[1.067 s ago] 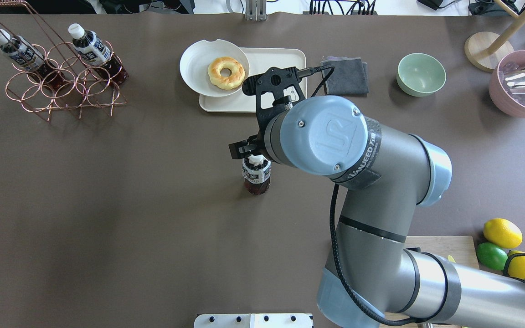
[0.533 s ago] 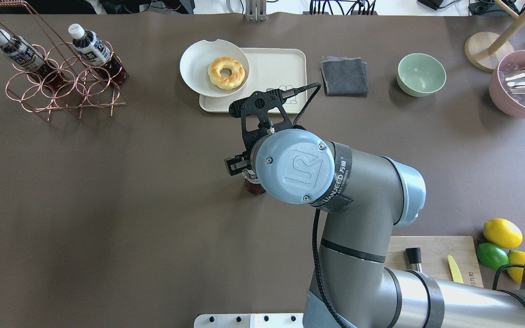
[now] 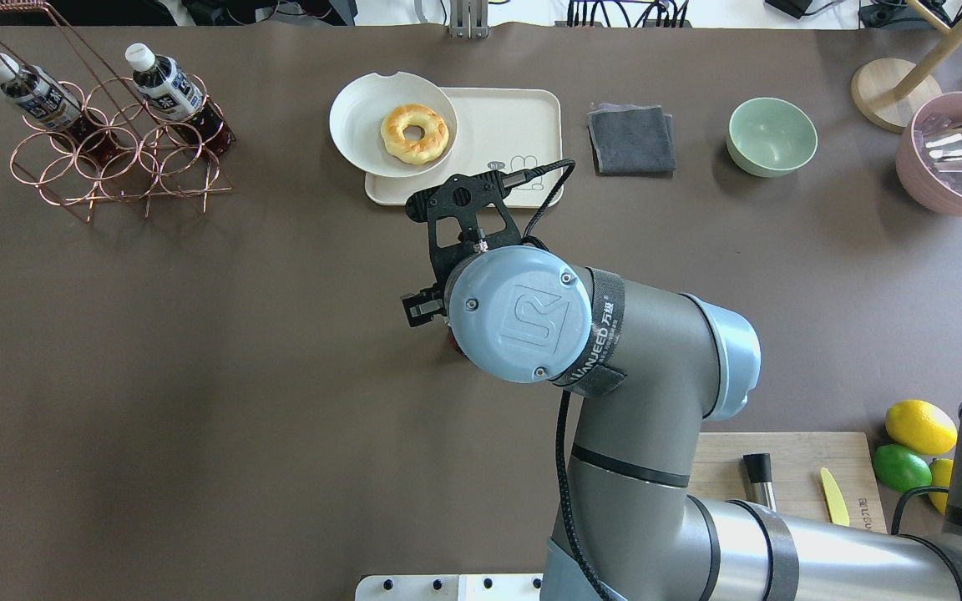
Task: Place tea on tray
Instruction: 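Move the right gripper over the standing tea bottle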
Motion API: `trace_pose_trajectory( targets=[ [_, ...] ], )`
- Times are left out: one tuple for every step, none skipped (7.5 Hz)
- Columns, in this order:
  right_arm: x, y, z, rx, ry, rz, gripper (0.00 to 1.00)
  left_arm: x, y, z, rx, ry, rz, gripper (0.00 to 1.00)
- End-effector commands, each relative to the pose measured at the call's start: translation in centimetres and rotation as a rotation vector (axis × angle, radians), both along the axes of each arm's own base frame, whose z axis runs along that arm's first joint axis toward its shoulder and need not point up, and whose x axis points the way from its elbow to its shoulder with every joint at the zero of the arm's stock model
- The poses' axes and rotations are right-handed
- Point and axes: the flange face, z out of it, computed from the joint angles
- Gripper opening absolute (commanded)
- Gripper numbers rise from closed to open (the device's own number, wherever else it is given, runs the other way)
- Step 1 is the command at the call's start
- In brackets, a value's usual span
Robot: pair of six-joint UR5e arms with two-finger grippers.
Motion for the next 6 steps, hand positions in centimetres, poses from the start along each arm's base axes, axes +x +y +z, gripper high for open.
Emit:
trace_pose_trajectory(
  targets=[
    [-0.2,0.17,0.3,-0.005,0.001,-0.001,0.88,0.0,0.0,0.0,0.0,0.0,0.0,0.99],
    [-0.46,0.05,0.62,-0.006,0.009,0.0,0.87,0.0,0.0,0.0,0.0,0.0,0.0,0.99],
    [-0.46,0.03,0.69,-0.006,0.009,0.002,0.86,0.0,0.0,-0.08,0.002,0.0,0.0,0.99],
    [-0.51,0.01,0.74,-0.006,0.011,0.002,0.83,0.02,-0.05,-0.15,0.003,0.002,0.001,0.99],
    [-0.47,-0.07,0.42,-0.004,0.007,0.002,0.6,0.02,-0.06,-0.15,0.003,0.002,0.001,0.99],
    [-0.41,-0.15,0.32,0.001,0.008,0.0,0.19,0.02,-0.06,-0.15,0.003,0.002,0.001,0.99]
  ],
)
